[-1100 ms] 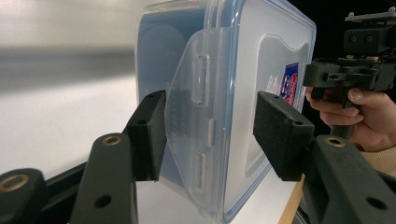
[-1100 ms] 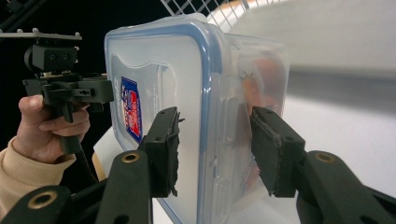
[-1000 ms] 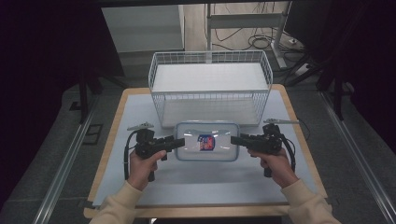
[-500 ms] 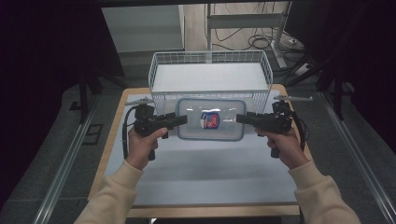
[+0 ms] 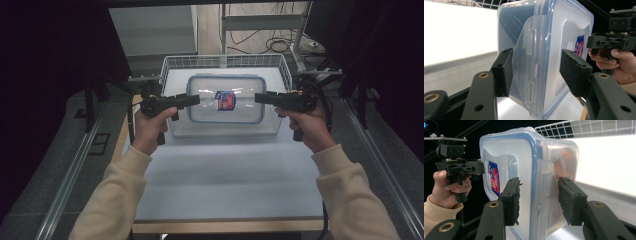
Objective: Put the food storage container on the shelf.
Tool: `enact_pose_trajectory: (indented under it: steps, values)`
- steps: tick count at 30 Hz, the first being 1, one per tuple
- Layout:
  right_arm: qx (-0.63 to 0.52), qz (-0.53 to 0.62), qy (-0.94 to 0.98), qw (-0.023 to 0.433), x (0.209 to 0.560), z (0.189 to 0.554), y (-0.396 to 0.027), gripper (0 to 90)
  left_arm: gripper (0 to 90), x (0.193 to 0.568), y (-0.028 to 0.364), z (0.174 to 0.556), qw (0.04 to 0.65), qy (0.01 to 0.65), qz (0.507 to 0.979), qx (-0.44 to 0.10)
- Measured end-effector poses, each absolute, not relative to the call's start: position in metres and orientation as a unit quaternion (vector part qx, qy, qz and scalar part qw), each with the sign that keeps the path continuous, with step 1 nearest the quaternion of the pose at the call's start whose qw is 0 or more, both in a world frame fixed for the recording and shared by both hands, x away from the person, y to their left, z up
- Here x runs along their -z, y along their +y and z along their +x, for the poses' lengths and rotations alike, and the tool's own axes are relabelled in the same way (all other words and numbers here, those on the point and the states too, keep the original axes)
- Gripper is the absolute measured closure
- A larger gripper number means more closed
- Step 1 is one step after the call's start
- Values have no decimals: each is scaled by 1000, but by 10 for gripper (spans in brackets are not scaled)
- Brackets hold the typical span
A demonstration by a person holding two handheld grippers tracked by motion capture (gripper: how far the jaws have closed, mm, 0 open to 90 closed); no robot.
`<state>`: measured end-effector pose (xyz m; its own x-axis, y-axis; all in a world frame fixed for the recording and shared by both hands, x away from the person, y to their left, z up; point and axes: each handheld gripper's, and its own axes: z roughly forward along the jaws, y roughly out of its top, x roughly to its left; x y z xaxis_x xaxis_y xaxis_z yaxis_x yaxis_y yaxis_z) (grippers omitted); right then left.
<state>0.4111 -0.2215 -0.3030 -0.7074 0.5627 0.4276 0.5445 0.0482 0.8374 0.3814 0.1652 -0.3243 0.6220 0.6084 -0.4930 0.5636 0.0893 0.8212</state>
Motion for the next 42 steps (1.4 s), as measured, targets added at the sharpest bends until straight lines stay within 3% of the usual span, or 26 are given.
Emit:
enact_pose_trajectory:
  steps: [14,37,42]
  values:
    - [-565,401,721,-4,278,465,-216,532,457,302,170,437,593,448,669,-7]
    - [-539,447,713,-33,292,518,-208,512,446,321,174,486,578,495,648,34]
    - [-538,464,702,-39,295,524,-207,502,407,322,171,496,570,504,648,30]
